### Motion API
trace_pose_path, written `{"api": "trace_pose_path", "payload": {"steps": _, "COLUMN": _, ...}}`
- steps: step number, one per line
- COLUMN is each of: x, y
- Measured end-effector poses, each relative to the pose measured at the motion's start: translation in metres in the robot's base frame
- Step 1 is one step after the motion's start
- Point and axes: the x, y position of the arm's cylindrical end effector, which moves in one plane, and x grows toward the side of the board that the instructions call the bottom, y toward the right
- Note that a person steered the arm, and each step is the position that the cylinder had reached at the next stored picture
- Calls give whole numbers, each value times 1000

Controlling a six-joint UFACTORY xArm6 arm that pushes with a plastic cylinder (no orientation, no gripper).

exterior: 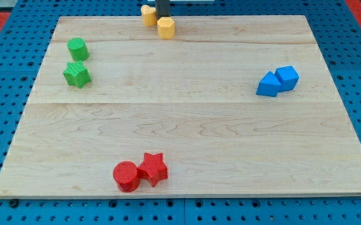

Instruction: Place the yellow hexagon below the yellow heart

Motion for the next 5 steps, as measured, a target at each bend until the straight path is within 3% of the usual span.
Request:
{"api": "trace_pose_path", "payload": {"steps": 2, "x": 6, "y": 77}}
{"api": "trace_pose_path", "payload": {"steps": 3, "x": 29, "y": 28}}
{"api": "trace_pose_path", "payload": {"steps": 4, "x": 29, "y": -59}}
{"api": "trace_pose_path", "payload": {"steps": 5, "x": 34, "y": -56}}
